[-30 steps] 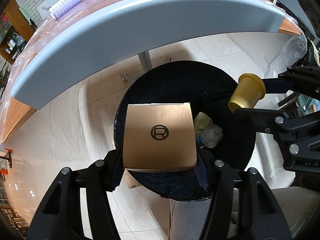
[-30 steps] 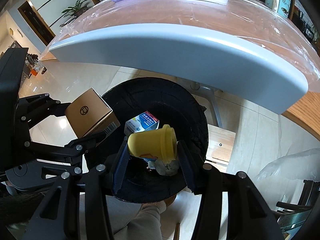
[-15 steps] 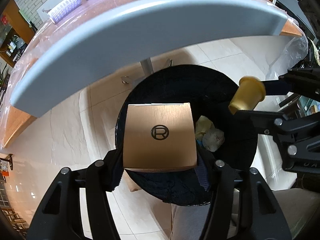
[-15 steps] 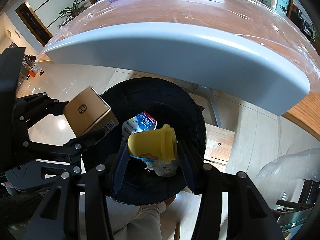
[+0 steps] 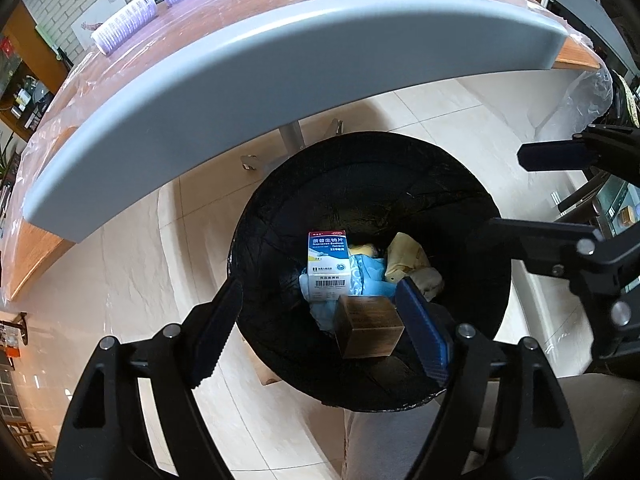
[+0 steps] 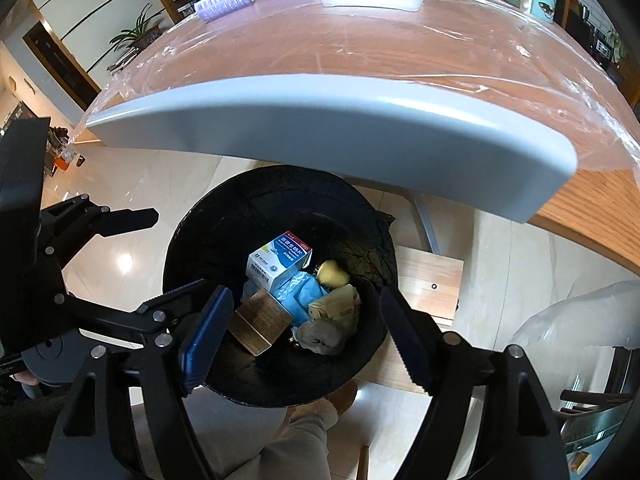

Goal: Collect trash
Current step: 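Open the left tool over the bin while the right tool releases the yellow cup, then move both tools back over the table toward the remaining items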

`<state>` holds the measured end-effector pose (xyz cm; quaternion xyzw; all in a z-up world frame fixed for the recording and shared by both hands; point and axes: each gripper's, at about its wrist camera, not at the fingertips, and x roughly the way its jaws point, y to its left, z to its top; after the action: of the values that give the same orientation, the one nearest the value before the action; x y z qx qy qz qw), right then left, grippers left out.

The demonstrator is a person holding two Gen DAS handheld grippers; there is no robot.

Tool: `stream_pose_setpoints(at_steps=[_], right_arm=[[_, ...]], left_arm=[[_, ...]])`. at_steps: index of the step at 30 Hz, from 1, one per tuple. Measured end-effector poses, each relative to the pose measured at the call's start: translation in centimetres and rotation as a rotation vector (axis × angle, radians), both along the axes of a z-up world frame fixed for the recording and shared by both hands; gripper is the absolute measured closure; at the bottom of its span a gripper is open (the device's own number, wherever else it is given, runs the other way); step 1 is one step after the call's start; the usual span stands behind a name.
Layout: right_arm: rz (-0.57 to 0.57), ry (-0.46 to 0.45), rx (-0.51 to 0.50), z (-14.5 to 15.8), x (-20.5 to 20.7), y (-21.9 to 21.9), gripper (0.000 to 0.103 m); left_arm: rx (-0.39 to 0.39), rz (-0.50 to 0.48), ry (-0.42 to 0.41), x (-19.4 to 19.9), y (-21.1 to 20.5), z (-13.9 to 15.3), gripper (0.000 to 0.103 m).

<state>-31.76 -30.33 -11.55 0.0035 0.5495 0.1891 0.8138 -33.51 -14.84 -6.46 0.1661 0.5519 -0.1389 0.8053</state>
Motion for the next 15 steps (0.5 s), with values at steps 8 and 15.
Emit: stream_pose_setpoints(at_steps=[8, 15], right_arm=[[-0.01, -0.022, 0.017, 1.7, -0.6, -0.8, 0.023], [-0.013, -0.138, 0.027, 6.3, -2.5, -2.2, 0.018]], left_arm=[[-0.025, 0.021, -0.011, -0.2, 0.2, 1.0, 0.023], [-0.089, 0.026, -0.092, -1.7, 1.2, 5.2, 0.023]])
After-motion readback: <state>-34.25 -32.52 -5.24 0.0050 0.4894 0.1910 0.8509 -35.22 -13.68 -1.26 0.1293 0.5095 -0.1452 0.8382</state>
